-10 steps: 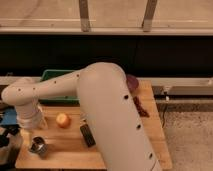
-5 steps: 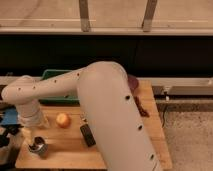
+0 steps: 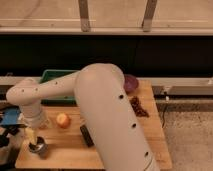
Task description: Stack cups on top of each other
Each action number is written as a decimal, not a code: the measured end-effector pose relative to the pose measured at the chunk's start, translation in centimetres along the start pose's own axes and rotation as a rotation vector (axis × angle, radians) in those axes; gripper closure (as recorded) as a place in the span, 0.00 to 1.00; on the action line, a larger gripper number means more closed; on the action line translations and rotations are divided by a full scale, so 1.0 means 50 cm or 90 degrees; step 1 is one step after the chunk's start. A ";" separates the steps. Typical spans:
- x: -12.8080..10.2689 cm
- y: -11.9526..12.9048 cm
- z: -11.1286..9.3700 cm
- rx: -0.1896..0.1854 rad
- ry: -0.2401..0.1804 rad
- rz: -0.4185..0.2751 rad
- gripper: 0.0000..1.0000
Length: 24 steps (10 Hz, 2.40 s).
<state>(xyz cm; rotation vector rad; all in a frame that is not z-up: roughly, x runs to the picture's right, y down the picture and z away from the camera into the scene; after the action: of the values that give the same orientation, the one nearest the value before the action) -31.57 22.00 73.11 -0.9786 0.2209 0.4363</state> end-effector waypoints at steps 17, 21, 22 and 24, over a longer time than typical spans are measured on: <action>0.052 -0.074 -0.088 0.014 -0.021 0.063 0.82; 0.061 -0.199 -0.231 0.065 -0.057 0.121 0.82; 0.054 -0.229 -0.269 0.077 -0.069 0.131 0.82; 0.019 -0.261 -0.340 0.100 -0.093 0.143 0.82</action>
<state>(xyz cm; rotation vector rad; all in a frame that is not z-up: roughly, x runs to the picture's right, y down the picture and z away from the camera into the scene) -24.58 1.73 73.27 -0.7672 0.2310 0.6837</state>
